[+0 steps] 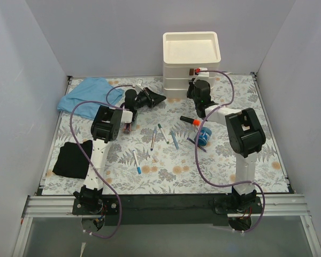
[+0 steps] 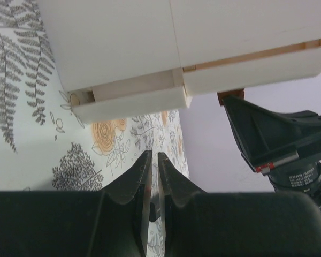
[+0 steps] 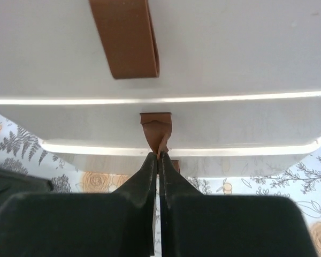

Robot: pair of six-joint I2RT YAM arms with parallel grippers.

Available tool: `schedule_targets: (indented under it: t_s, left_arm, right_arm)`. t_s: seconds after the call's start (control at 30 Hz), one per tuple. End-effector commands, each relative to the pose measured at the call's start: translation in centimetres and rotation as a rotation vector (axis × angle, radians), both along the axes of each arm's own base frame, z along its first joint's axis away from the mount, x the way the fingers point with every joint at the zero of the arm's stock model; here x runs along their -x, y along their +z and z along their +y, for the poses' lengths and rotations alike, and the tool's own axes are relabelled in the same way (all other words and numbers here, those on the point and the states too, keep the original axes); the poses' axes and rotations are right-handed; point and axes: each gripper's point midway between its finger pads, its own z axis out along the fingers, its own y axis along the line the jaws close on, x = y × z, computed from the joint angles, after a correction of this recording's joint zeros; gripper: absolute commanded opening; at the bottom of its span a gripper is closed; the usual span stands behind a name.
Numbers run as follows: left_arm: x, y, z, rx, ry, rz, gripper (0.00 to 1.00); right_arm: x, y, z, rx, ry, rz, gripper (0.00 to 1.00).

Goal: Sort the stationery into containers
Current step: Open the drawer in the storage box.

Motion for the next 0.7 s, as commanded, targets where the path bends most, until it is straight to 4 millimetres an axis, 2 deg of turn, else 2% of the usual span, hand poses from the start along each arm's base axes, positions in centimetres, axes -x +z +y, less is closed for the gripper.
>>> schedule_targets:
  t_s: [0.0,0.03,0.2,0.43,0.53,0.67]
  left_arm:
    - [-1.0,0.1,-0.3,0.015,0.003,-0.030,0.09]
    - [-1.5,0.5,-0.4,0.021,0.007,-0.045,0.09]
    - [-2.6,-0.4,-1.0,0.019,0.016,-0.039,0.10]
    - [-1.9,-0.8,-1.1,0.029,0.014,0.006,0.10]
    - [-1.5,-1.6,-1.2,0.032,0.025,0.041,0.10]
    - [-2.3,-2.2,-1.4,0.026,0.044,0.052,0.11]
  right_arm:
    - [2.7,1.8,0.4,0.006,0.038,-0.008,0.01]
    - [3.2,2.3,0.4,0.003,0.042,-0.010,0.01]
    - [4.5,2.0,1.2,0.004,0.071,0.007,0.01]
    - [4.0,1.7,1.5,0.006,0.074,0.008,0.01]
    - [3.6,2.3,1.8,0.003,0.081,-0.010,0.01]
    - [3.9,2.9,1.8,0.003,0.091,-0.017,0.01]
